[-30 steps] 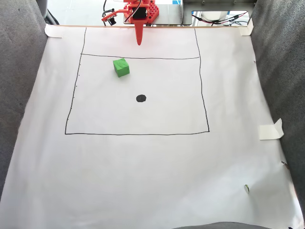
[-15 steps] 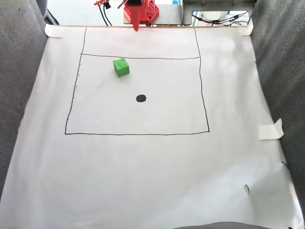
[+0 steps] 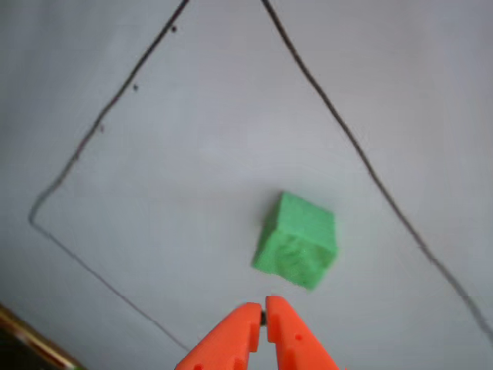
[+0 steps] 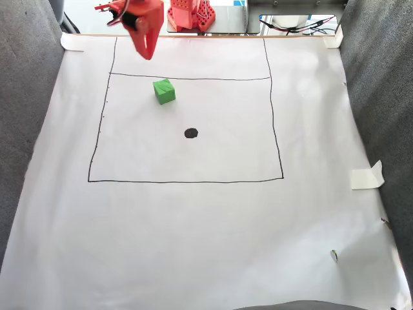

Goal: Grasp the colored block, Place it on the black dot, and then return the arm to the default position.

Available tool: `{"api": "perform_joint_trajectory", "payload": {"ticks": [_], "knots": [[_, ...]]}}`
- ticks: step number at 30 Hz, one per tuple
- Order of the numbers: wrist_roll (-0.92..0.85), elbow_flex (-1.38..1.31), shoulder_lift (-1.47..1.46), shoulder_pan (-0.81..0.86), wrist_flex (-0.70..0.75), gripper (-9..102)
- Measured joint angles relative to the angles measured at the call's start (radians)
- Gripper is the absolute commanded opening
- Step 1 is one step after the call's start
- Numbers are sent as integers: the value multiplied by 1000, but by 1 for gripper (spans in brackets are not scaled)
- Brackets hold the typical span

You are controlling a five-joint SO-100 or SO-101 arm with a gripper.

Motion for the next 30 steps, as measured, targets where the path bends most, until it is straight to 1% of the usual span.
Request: {"api": "perform_joint_trajectory", "payload": {"ticks": [4,10,15,18,23,30], "knots": [[106,-81,-71,12,23,0],[298,-129,-81,6,54,0],[426,-133,-89,-54,34,0],[460,-133,-115,-92,-2,0],[468,-133,-158,-160,-54,0],[482,-66,-167,-190,-20,0]]}}
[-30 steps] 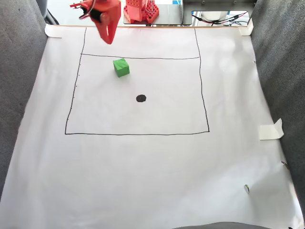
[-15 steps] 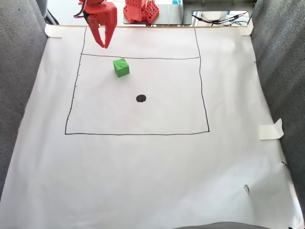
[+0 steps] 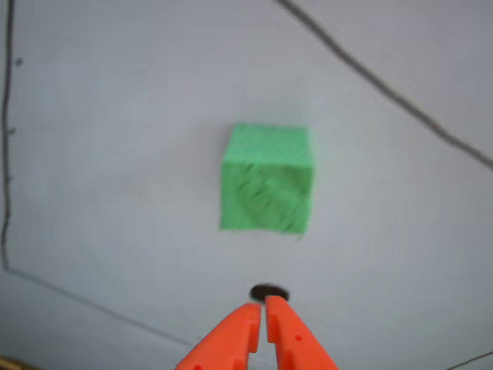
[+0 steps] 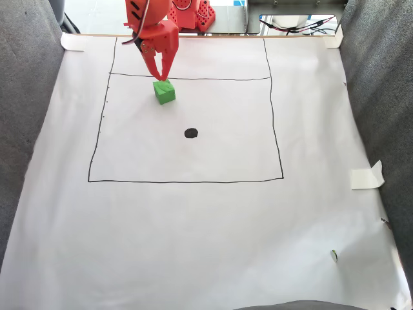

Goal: Grasp the colored block, Place it on the black dot, and then return the arm to the default position.

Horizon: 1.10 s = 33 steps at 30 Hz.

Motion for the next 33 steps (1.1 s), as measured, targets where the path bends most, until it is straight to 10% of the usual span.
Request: {"api": "perform_joint_trajectory", "payload": {"ticks": [13,33], "knots": [[-11,106,0,2,-43,2],[-41,106,0,-3,31,34]]}}
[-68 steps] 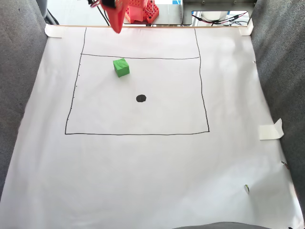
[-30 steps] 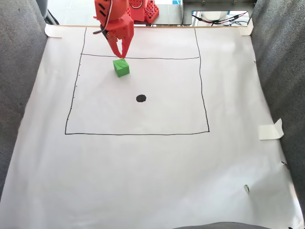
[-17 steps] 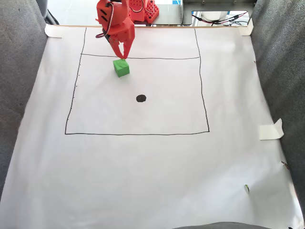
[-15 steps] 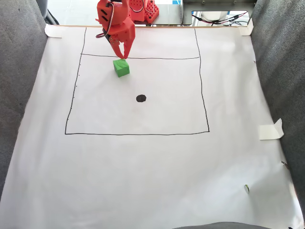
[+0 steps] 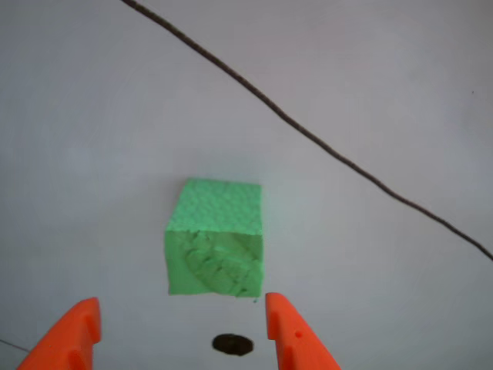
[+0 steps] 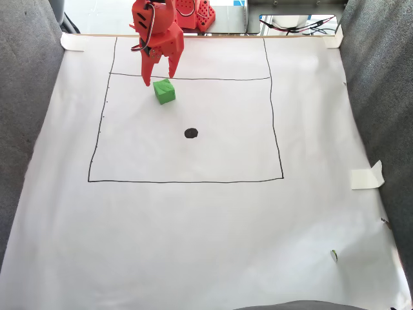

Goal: Grasp the colored block, Place it on the black dot, and then return the arm to the default position.

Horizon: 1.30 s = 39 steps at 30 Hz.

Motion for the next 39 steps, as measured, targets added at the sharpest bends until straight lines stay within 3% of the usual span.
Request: {"api": "perform_joint_trajectory", "payload": {"ticks": [6,18,30,39], "knots": [[-17,8,-14,-2,2,39],[-66,25,-84,-2,2,37],[-89,130,-84,-2,-164,36],[-101,173,-84,-21,-230,18]]}}
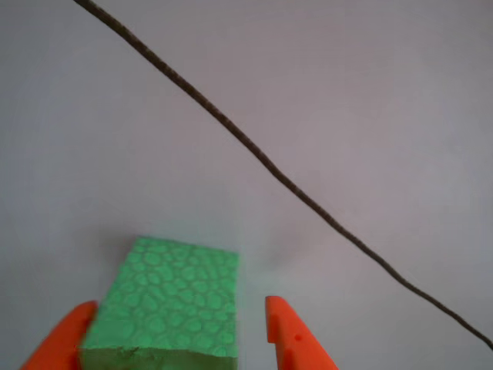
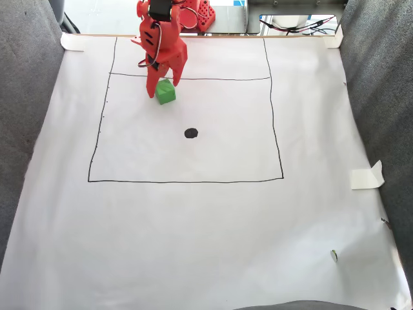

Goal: Grasp the colored block, Place it on the black dot, and then return the arm to the default position.

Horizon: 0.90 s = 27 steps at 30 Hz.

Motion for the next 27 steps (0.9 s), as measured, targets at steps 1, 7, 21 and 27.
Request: {"api": "perform_joint_trajectory", "payload": {"ticks": [1,7,21,27], "knots": [[-2,0,0,2,-2,17],[-3,0,8,2,-3,9],[-155,2,98,15,-92,0],[-416,2,129,-2,-239,0]]}}
